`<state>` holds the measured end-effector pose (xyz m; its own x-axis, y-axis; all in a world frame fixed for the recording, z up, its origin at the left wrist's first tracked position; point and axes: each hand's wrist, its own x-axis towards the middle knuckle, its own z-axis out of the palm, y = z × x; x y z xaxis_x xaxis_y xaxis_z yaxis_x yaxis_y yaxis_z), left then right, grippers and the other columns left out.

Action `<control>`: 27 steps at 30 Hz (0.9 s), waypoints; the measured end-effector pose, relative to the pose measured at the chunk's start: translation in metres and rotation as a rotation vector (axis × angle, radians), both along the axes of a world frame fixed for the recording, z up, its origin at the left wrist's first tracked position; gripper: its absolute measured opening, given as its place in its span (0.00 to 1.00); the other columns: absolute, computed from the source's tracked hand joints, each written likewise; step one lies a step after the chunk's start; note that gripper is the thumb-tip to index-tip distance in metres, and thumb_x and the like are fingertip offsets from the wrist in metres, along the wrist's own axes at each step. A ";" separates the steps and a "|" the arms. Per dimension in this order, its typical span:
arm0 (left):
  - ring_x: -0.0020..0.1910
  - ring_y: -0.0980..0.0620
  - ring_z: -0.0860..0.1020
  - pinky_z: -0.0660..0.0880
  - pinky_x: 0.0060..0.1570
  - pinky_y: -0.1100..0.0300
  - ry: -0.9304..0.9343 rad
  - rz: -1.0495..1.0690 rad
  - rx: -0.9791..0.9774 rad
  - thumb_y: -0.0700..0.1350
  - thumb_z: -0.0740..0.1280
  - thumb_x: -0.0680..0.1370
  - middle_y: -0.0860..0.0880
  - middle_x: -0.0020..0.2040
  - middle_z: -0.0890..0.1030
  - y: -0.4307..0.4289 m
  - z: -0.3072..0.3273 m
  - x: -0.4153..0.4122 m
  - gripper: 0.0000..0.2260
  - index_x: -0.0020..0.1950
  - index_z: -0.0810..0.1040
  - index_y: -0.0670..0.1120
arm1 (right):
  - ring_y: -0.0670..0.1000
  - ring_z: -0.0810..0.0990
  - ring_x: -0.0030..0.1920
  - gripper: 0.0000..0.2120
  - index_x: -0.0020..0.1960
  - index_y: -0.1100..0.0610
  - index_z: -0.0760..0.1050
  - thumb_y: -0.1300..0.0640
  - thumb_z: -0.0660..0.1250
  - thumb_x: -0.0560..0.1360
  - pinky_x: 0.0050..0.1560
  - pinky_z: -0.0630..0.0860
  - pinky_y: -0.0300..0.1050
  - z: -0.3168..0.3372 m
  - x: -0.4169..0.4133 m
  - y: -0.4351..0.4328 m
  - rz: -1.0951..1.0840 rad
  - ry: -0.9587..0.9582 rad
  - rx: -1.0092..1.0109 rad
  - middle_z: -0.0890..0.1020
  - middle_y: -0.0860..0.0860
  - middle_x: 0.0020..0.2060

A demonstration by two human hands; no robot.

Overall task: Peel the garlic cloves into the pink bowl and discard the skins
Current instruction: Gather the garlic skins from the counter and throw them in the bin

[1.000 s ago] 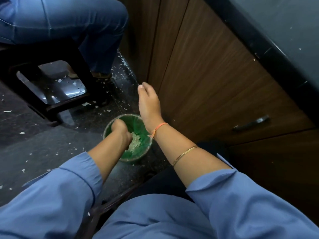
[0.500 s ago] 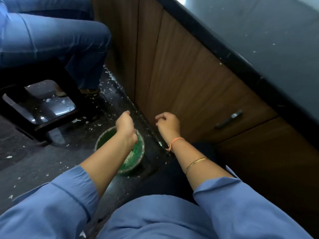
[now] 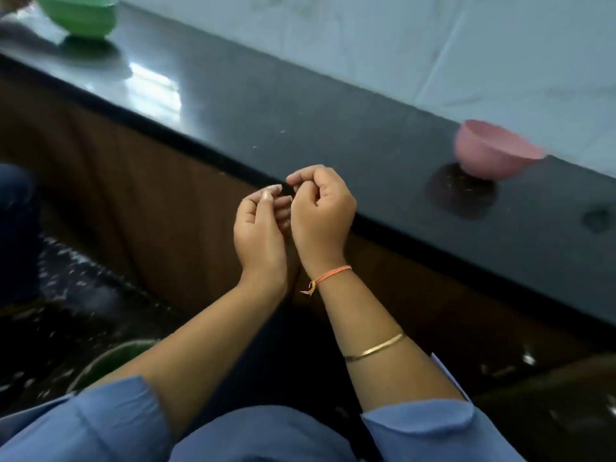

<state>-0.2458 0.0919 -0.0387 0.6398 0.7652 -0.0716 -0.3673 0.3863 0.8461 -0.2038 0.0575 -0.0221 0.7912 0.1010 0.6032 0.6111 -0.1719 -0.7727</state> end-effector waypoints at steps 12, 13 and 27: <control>0.42 0.57 0.77 0.76 0.44 0.65 -0.044 -0.216 0.175 0.37 0.60 0.78 0.50 0.43 0.79 -0.089 0.061 0.099 0.08 0.46 0.76 0.47 | 0.52 0.78 0.37 0.15 0.33 0.51 0.74 0.67 0.56 0.69 0.42 0.75 0.46 0.054 0.097 -0.121 -0.325 0.088 0.264 0.80 0.53 0.35; 0.41 0.57 0.77 0.76 0.44 0.65 -0.026 -0.234 0.169 0.37 0.60 0.78 0.50 0.43 0.79 -0.093 0.062 0.108 0.07 0.46 0.76 0.47 | 0.52 0.77 0.36 0.15 0.33 0.49 0.74 0.67 0.56 0.70 0.41 0.75 0.47 0.058 0.105 -0.129 -0.346 0.122 0.296 0.80 0.53 0.35; 0.36 0.56 0.69 0.65 0.34 0.60 0.359 -0.300 0.430 0.47 0.57 0.80 0.50 0.43 0.73 -0.130 0.069 0.268 0.08 0.54 0.72 0.44 | 0.57 0.69 0.62 0.18 0.66 0.59 0.66 0.61 0.58 0.76 0.51 0.69 0.47 0.067 0.243 -0.241 -0.643 0.562 0.474 0.66 0.56 0.66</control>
